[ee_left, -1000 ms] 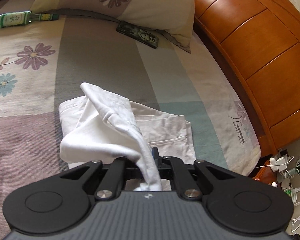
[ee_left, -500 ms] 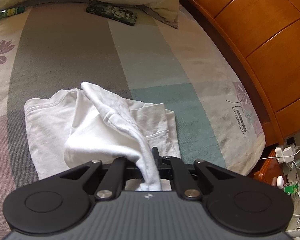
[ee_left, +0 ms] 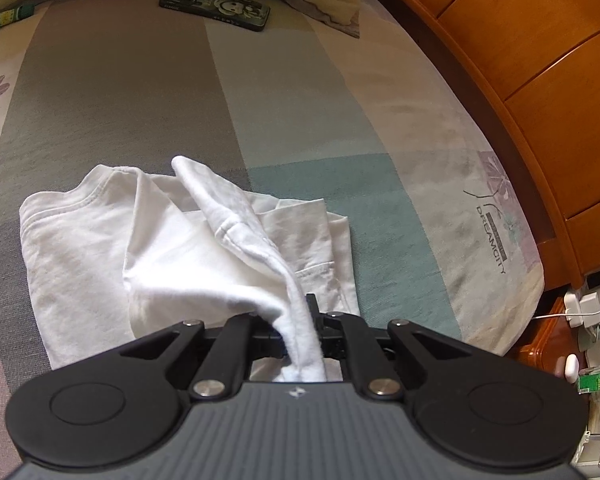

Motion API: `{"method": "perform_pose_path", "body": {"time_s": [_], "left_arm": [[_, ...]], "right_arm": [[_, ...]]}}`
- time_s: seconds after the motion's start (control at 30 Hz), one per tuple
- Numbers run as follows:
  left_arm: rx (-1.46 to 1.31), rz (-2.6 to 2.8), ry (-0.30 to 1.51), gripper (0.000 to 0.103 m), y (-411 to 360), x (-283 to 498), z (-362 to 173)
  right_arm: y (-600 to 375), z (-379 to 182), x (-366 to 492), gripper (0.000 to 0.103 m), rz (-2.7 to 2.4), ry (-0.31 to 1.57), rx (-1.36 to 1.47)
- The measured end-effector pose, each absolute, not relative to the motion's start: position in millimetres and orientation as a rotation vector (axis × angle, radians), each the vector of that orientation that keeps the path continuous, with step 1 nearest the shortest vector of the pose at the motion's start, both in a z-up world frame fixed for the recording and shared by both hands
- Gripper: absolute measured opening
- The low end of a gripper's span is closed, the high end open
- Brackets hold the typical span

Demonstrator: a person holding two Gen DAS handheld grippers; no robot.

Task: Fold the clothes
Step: 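Lift the held shirt edge with the left gripper and fold it over, then open the left gripper to release the folded shirt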

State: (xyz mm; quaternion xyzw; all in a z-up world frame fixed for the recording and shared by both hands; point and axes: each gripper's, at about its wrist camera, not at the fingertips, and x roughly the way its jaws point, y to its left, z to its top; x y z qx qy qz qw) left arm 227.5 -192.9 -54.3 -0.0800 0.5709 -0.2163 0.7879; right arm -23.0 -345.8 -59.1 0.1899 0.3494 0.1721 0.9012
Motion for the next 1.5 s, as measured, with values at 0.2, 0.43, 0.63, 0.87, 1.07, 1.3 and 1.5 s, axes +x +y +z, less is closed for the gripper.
{"method": "perform_pose_path", "body": {"time_s": [0.2, 0.43, 0.63, 0.87, 1.07, 1.3, 1.5], "left_arm": [[-0.179, -0.485, 1.251, 0.019, -202, 227, -63], [-0.19, -0.533, 1.241, 0.029, -210, 223, -54], [-0.198, -0.581, 1.223, 0.036, -210, 219, -45], [-0.226, -0.64, 1.177, 0.036, -204, 216, -35], [-0.19, -0.632, 1.146, 0.041, -189, 213, -30], [0.024, -0.634, 1.064, 0.045, -153, 163, -48], [0.27, -0.596, 0.906, 0.045, -133, 103, -70]], "right_arm": [[-346, -62, -23, 0.103, 0.34, 0.732, 0.393], [-347, -63, -24, 0.103, 0.323, 0.734, 0.395], [-347, -65, -25, 0.103, 0.318, 0.741, 0.4], [-348, -67, -25, 0.103, 0.306, 0.743, 0.405], [-352, -68, -24, 0.103, 0.301, 0.742, 0.41], [-361, -73, -27, 0.103, 0.291, 0.739, 0.418], [-365, -76, -29, 0.103, 0.275, 0.743, 0.419]]}}
